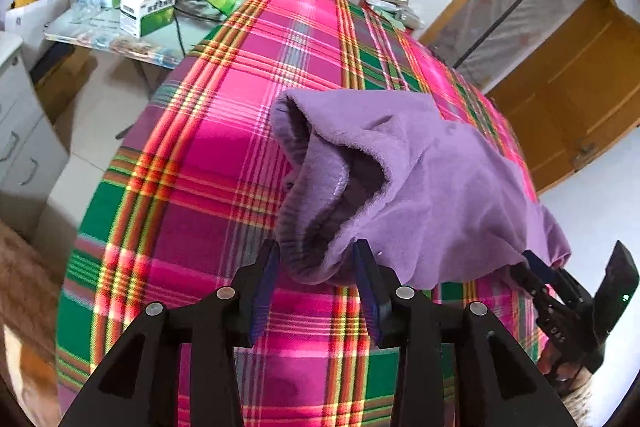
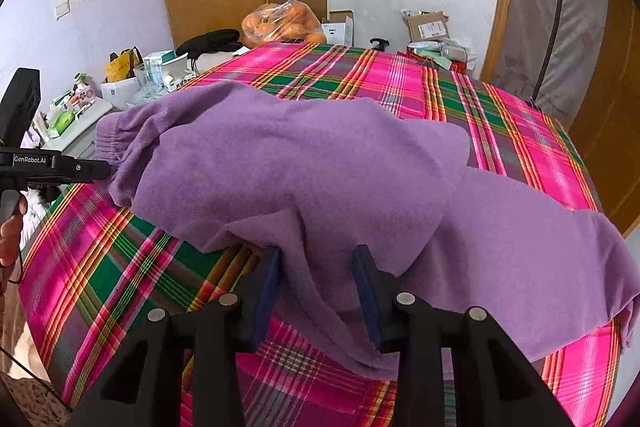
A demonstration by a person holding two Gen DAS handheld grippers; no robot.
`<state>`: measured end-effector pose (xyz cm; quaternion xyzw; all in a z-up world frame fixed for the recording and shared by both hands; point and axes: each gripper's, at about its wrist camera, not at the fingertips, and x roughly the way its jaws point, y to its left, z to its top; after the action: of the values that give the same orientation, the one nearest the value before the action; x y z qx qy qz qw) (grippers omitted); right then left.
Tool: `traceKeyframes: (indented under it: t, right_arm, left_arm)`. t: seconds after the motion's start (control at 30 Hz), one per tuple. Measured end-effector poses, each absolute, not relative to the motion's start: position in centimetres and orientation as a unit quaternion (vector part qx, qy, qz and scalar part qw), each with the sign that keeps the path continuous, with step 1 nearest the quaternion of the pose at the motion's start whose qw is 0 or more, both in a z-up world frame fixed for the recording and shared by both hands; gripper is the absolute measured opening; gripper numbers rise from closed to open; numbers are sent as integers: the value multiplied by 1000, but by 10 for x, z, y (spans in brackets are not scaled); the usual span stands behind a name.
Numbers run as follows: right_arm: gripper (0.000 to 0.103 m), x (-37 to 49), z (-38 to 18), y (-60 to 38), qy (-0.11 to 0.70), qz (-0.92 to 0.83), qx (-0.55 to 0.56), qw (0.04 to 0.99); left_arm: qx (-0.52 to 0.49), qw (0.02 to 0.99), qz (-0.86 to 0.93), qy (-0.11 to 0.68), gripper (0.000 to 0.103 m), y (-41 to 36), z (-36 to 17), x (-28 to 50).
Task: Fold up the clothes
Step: 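Grasp the purple garment's cuff with the left gripper and lift it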
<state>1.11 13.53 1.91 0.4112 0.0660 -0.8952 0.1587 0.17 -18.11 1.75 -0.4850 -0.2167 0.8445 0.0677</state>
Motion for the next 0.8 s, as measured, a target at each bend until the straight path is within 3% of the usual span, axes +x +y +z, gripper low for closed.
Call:
traceKeyframes:
  t: [0.3, 0.4, 0.5, 0.8]
  right_arm:
    - [38, 5, 17, 134, 47, -895, 417, 151]
    - [35, 4, 20, 133, 40, -897, 414, 150]
    - [31, 3, 22, 133, 34, -898, 411, 151]
    - [28, 8, 28, 129, 41, -896, 412, 161]
  left_arm:
    - [-500, 65, 829, -243, 37, -181, 9, -6]
    - [-489, 65, 835, -244, 29, -183, 15, -5]
    - [-481, 73, 836, -254, 11, -186, 19, -6]
    - [-451, 113, 839, -281, 6, -182, 38, -2]
